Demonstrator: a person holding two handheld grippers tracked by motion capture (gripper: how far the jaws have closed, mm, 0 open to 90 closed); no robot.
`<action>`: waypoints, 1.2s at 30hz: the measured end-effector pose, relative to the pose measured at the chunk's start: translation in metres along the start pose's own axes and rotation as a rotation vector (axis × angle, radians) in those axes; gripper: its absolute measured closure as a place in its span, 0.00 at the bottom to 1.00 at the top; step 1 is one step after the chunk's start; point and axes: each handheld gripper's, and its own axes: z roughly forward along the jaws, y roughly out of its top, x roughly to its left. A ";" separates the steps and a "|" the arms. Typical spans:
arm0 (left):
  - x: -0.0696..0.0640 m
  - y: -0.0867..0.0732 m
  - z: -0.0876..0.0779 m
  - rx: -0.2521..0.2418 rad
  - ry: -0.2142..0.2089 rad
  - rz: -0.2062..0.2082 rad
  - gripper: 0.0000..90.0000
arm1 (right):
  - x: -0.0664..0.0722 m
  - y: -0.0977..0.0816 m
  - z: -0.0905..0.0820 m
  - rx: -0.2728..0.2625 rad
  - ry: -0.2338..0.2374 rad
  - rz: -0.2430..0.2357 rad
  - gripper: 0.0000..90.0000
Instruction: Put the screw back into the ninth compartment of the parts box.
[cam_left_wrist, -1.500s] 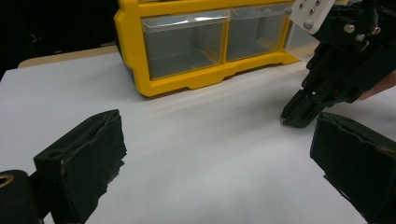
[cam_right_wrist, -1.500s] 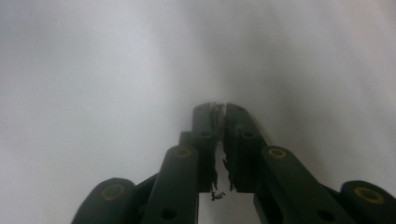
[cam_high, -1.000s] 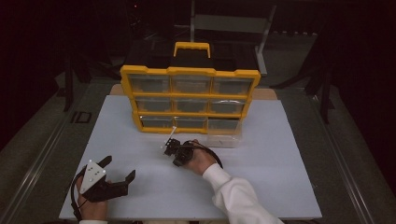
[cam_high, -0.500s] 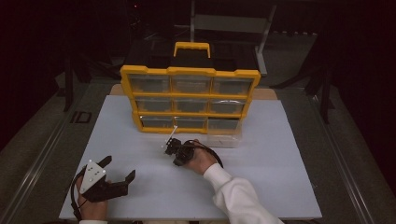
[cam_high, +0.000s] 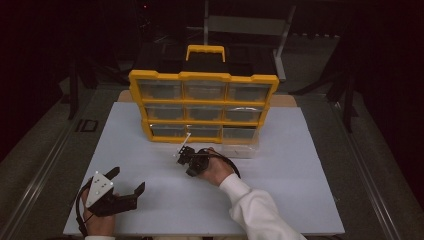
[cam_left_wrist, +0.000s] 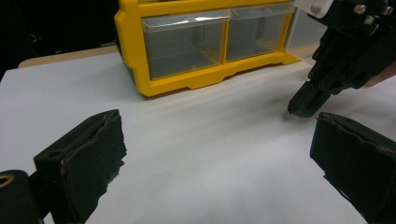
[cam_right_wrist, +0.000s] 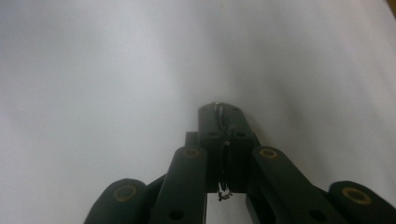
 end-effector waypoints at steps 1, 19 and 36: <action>0.000 0.000 0.000 0.000 0.000 0.000 0.04 | 0.000 0.000 0.000 0.000 0.000 0.000 0.98; 0.000 0.000 0.000 0.002 0.000 0.000 0.04 | -0.003 0.001 -0.014 0.004 -0.010 -0.034 0.98; 0.001 0.000 0.000 0.002 0.002 0.000 0.04 | -0.004 0.001 -0.027 0.003 -0.016 -0.038 0.98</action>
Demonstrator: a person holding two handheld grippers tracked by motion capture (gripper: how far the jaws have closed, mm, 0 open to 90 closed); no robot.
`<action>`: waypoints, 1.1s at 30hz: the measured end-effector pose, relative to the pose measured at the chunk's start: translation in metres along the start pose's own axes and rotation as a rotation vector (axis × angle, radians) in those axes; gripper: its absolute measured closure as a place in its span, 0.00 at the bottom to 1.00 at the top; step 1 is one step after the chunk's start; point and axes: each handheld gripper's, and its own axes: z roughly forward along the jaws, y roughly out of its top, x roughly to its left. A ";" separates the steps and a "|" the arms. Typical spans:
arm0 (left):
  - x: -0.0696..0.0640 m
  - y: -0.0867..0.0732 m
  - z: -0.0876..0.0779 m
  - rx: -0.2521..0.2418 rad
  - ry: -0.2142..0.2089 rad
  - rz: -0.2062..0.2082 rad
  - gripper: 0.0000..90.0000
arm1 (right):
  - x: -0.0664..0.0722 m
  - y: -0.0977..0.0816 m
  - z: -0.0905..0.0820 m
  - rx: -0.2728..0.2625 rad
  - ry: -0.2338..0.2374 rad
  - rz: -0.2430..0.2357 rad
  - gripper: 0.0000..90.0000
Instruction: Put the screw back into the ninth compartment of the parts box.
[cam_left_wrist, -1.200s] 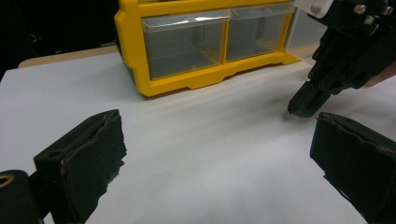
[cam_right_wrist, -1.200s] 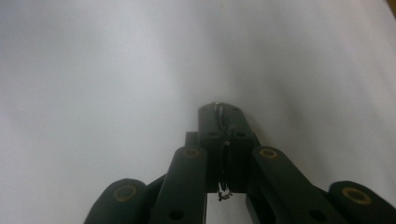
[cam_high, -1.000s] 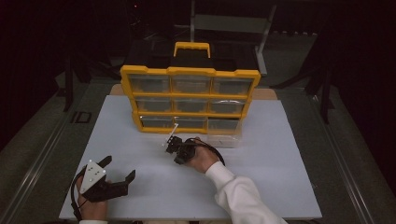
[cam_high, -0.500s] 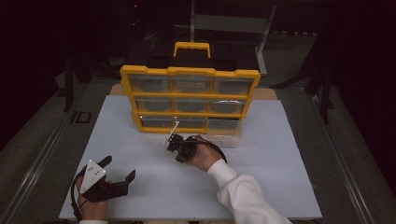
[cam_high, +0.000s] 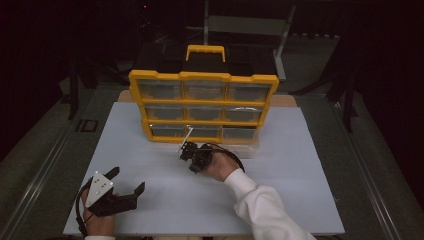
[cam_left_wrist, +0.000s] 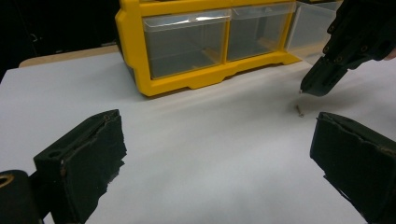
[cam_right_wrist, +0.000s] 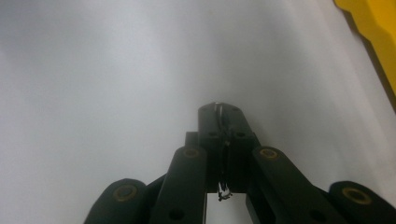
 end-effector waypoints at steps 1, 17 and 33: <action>0.000 0.000 0.000 0.000 0.000 0.000 0.04 | 0.000 0.000 -0.001 -0.002 -0.003 0.007 0.98; 0.000 0.000 0.000 0.000 0.000 0.000 0.04 | -0.007 0.000 -0.014 -0.011 -0.022 0.004 0.98; 0.000 0.000 0.000 0.000 -0.001 0.000 0.04 | -0.013 -0.002 -0.026 -0.008 -0.031 0.009 0.98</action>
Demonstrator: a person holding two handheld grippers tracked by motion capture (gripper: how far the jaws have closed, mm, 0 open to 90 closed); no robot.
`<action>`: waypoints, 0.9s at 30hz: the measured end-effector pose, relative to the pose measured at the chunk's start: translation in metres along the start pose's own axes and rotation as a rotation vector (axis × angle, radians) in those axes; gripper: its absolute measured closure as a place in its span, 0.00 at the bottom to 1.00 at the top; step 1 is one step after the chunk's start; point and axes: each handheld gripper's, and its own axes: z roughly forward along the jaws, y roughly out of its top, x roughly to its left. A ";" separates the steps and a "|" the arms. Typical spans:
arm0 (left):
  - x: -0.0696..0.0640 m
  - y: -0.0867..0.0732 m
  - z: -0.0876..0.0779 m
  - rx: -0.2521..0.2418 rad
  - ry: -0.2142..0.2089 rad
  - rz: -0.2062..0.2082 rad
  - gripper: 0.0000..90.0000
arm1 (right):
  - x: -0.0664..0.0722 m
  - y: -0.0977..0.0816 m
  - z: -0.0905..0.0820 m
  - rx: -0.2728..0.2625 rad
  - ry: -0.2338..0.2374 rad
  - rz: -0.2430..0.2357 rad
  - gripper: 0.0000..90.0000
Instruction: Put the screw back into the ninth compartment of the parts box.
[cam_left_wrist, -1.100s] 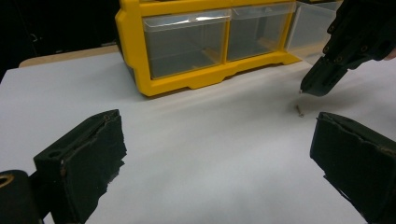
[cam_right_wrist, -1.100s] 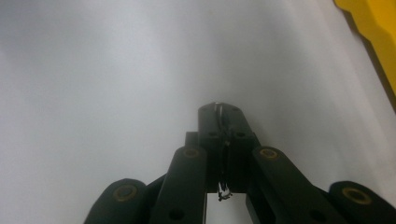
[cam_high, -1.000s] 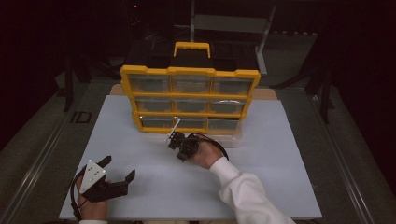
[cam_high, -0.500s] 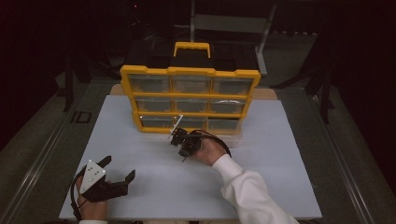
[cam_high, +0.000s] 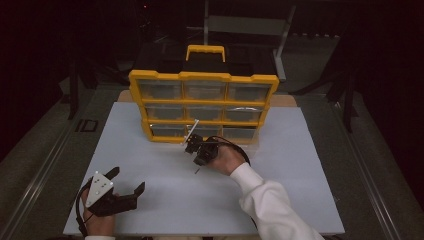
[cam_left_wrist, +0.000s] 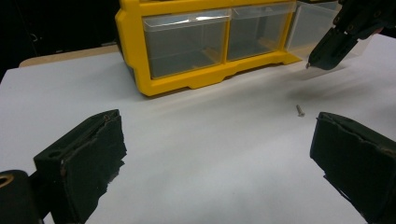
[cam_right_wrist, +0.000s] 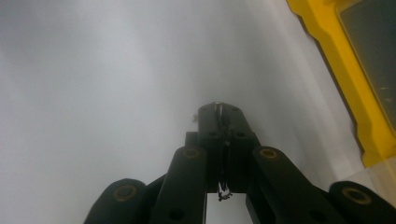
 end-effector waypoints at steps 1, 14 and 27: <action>0.000 0.000 0.000 0.000 0.000 0.000 0.04 | 0.000 0.000 -0.001 -0.003 0.002 0.004 0.98; 0.000 0.000 0.000 0.001 0.000 0.000 0.04 | -0.008 -0.001 -0.013 -0.008 -0.017 0.006 0.98; 0.000 0.000 0.001 0.003 0.000 0.001 0.04 | -0.014 -0.003 -0.023 -0.018 -0.028 0.022 0.98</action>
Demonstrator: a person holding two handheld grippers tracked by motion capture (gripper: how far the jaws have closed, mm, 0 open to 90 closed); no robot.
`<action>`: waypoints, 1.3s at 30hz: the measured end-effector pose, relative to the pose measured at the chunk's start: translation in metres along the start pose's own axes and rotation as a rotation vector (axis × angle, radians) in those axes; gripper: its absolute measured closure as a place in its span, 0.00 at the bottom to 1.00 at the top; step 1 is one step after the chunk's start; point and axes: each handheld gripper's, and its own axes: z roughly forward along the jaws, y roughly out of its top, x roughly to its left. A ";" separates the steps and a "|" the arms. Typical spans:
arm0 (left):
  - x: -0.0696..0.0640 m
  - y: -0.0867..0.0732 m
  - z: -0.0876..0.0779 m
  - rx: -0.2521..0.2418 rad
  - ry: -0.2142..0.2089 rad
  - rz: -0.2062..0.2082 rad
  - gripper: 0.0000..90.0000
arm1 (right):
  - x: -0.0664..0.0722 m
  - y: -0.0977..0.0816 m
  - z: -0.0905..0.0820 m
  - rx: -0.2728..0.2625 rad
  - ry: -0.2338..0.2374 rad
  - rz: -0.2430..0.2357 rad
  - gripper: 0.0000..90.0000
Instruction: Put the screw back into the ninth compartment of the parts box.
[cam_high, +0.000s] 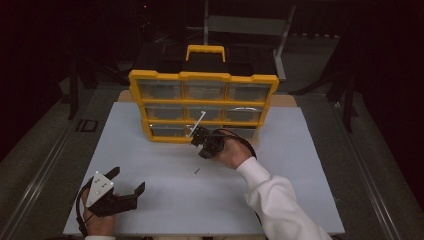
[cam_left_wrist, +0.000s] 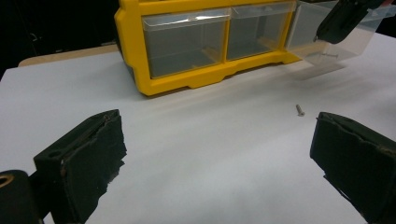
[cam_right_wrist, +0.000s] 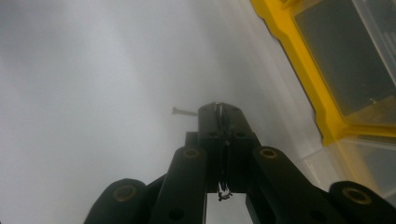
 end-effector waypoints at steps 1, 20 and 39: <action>0.000 0.000 0.000 -0.001 0.000 -0.001 0.04 | 0.000 0.000 -0.001 0.001 0.003 0.002 0.98; 0.000 0.000 0.000 0.000 0.002 -0.001 0.04 | -0.014 -0.006 -0.017 -0.018 -0.021 0.025 0.98; 0.001 0.000 -0.001 0.000 0.002 -0.002 0.04 | -0.032 -0.014 -0.037 -0.033 -0.050 0.074 0.98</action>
